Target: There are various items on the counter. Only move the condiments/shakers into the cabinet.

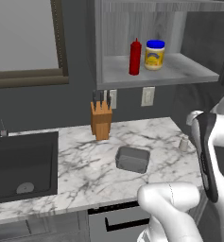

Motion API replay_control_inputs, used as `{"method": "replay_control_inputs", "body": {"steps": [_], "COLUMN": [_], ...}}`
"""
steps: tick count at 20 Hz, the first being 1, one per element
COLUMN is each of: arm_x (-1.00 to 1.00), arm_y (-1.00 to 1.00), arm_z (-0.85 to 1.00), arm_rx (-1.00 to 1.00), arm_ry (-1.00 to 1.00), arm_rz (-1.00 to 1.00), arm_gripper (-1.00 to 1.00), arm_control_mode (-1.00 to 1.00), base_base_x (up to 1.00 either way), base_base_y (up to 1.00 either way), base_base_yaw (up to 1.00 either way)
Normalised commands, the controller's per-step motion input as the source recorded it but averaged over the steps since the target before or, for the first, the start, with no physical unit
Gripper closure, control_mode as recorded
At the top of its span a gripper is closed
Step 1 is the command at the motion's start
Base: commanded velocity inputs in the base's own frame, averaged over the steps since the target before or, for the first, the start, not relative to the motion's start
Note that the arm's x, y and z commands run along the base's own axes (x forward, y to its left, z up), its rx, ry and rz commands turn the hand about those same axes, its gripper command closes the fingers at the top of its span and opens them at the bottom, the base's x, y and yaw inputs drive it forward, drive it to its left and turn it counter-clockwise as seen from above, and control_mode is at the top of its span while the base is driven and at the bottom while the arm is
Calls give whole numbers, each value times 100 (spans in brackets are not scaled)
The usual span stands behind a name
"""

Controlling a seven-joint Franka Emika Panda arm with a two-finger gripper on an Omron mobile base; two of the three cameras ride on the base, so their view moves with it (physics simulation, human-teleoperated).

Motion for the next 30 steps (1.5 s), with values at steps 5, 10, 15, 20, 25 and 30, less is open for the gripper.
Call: {"method": "replay_control_inputs", "body": {"steps": [5, 10, 15, 20, 25, 30], "arm_x": [24, 27, 26, 27, 32, 33], "arm_y": [-1, 0, 0, -6, -15, -19], "arm_z": [-39, -56, -59, -40, -25, -24], "arm_rx": [0, -2, 0, 0, 0, 0], "arm_ry": [1, 3, 0, 0, 4, 5], "arm_rz": [0, 0, 0, 0, 0, 0], "arm_gripper": [-100, -100, -100, -100, -100, -100], "arm_control_mode": [-100, -100, -100, -100, -100, -100], "base_base_x": [0, 0, 0, 0, 0, 0], "base_base_y": [0, 0, 0, 0, 0, 0], "base_base_yaw": [0, 0, 0, 0, 0, 0]}}
